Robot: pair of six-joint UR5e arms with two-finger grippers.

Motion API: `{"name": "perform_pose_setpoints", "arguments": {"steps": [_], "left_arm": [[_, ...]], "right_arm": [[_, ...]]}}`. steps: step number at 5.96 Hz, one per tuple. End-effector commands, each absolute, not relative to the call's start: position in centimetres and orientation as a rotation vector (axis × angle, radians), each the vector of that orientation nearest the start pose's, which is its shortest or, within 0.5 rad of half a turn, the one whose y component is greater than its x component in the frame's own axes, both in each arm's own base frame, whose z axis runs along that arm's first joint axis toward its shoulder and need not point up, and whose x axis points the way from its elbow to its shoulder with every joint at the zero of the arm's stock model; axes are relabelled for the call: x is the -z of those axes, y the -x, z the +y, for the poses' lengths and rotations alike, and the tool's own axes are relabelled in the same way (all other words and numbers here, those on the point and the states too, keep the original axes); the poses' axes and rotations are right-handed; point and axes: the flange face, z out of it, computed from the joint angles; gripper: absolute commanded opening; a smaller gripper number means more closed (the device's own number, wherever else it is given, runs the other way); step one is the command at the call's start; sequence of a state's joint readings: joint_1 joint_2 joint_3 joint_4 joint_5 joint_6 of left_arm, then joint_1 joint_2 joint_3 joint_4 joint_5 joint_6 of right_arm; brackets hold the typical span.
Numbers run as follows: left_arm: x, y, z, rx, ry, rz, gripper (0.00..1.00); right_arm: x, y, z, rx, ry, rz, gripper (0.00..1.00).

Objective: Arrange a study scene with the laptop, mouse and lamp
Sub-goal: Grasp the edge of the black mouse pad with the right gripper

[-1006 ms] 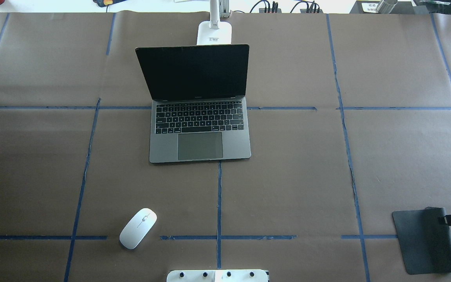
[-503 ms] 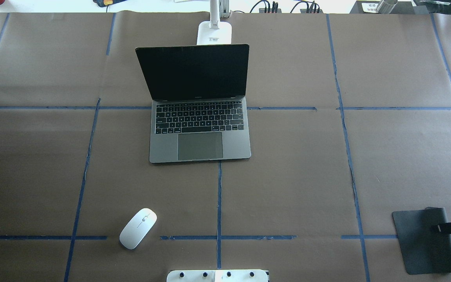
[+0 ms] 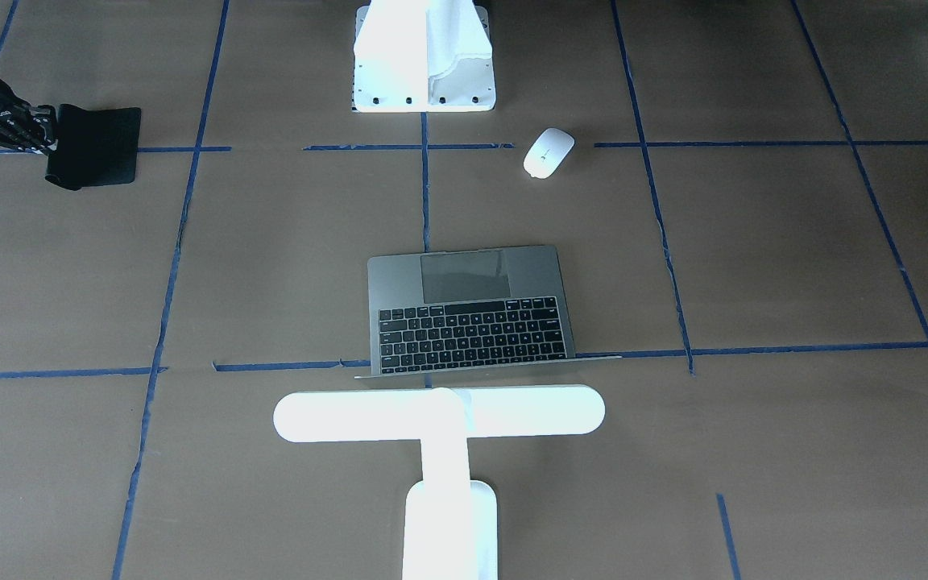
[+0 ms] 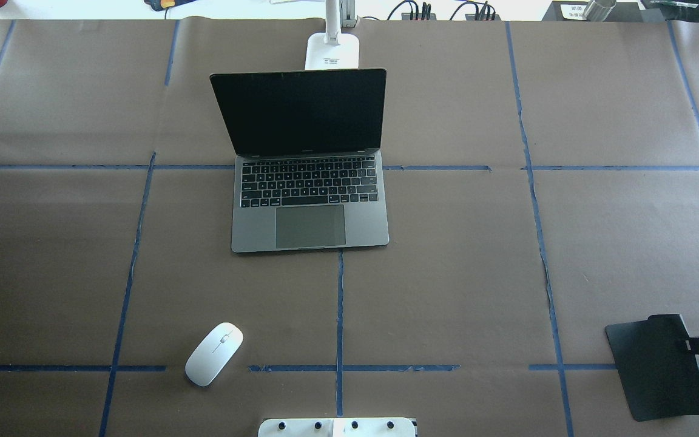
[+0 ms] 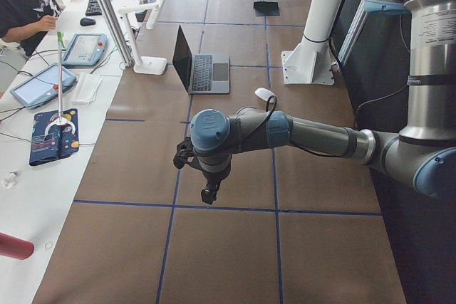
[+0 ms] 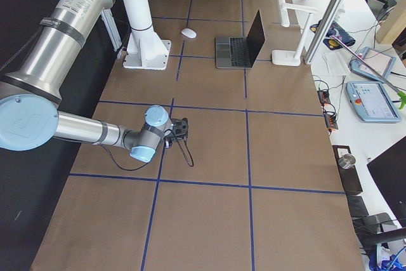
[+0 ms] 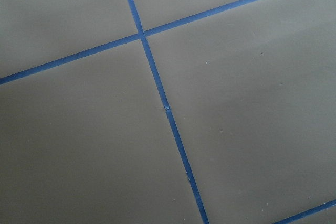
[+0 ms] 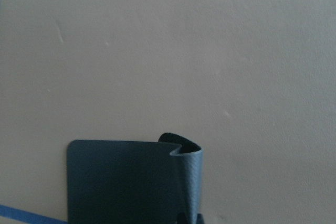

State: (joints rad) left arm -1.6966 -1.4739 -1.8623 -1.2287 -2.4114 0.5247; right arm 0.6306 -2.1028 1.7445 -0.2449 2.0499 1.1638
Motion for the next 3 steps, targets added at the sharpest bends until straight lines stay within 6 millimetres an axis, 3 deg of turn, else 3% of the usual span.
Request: {"name": "perform_pose_setpoints", "arguments": {"steps": [1,3], "left_arm": [[-58.8,11.3,-42.2,-0.299,-0.134,0.844,1.00],[-58.4,11.3,-42.2,-0.302,-0.142,0.842,1.00]], "right_arm": [[-58.9,15.9,-29.9,-0.074,-0.100,-1.143,0.00],[-50.1,22.3,-41.7,-0.128,-0.114,-1.141,0.00]]}}
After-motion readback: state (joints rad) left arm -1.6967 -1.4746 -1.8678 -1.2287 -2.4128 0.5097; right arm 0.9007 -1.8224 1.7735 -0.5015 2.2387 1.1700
